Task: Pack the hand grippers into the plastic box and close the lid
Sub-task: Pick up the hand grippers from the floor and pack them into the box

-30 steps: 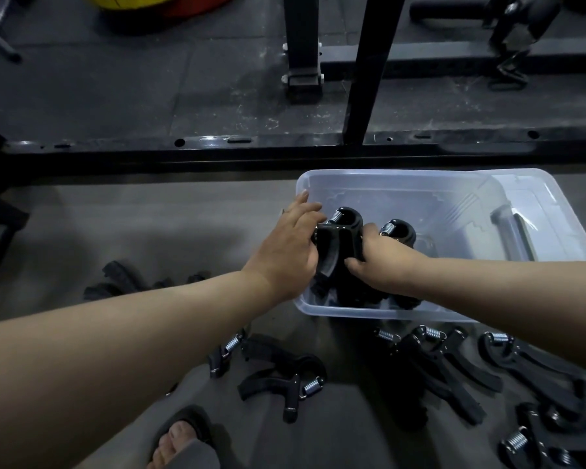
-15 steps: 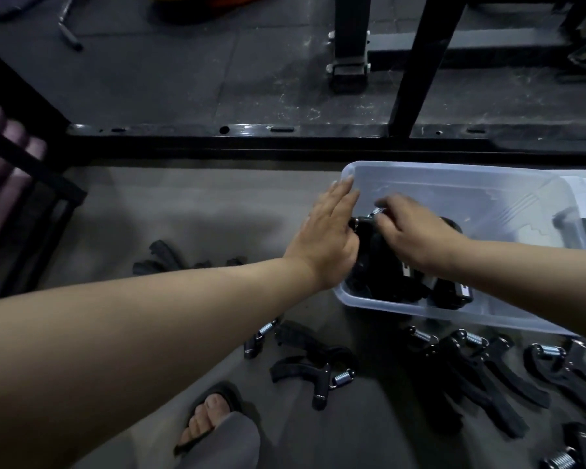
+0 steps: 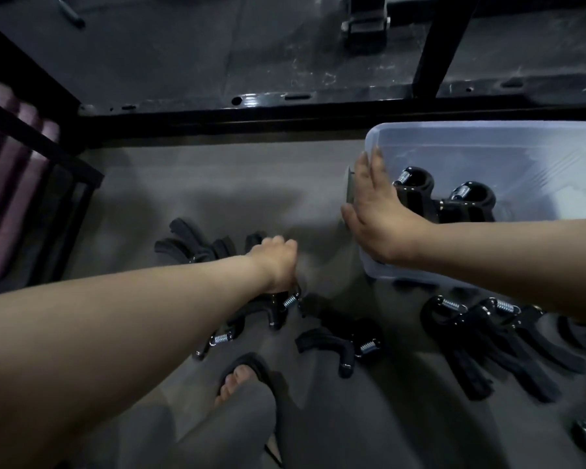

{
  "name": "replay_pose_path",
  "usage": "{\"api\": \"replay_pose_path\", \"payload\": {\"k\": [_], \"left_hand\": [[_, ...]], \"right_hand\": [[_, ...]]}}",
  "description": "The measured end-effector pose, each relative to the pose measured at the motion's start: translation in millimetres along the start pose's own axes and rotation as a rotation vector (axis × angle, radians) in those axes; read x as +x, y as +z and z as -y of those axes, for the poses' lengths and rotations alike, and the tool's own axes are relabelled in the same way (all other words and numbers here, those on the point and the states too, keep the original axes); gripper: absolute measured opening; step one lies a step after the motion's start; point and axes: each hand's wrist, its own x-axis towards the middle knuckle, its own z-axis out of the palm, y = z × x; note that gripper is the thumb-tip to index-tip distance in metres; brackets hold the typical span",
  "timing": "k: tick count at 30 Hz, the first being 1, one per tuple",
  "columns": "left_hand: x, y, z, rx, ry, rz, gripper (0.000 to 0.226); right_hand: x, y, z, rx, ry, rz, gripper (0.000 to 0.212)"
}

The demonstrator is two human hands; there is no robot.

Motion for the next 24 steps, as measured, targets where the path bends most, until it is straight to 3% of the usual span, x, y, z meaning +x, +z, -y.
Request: {"api": "replay_pose_path", "payload": {"k": [10,15,19,24], "left_hand": [[-4.2,4.4,27.2,0.359,0.271,0.194,0.079],[-1.2,4.1,25.9,0.463,0.301,0.247,0.073],[4.2,-9.1,32.7,0.073,0.186,0.258,0.042],[11.3,-23.1,39.8,-0.701,0.050,0.032,0.032]], "right_hand": [[0.2,-0.8,-3.9,0.008,-0.037,-0.018,0.078],[-0.9,-0.7,-3.8,0.015,-0.041,-0.012,0.078],[-1.4,-1.0,-3.9,0.015,-0.033,-0.014,0.077],[-2.0,-1.5,-3.9,0.022,-0.041,-0.005,0.078]]}}
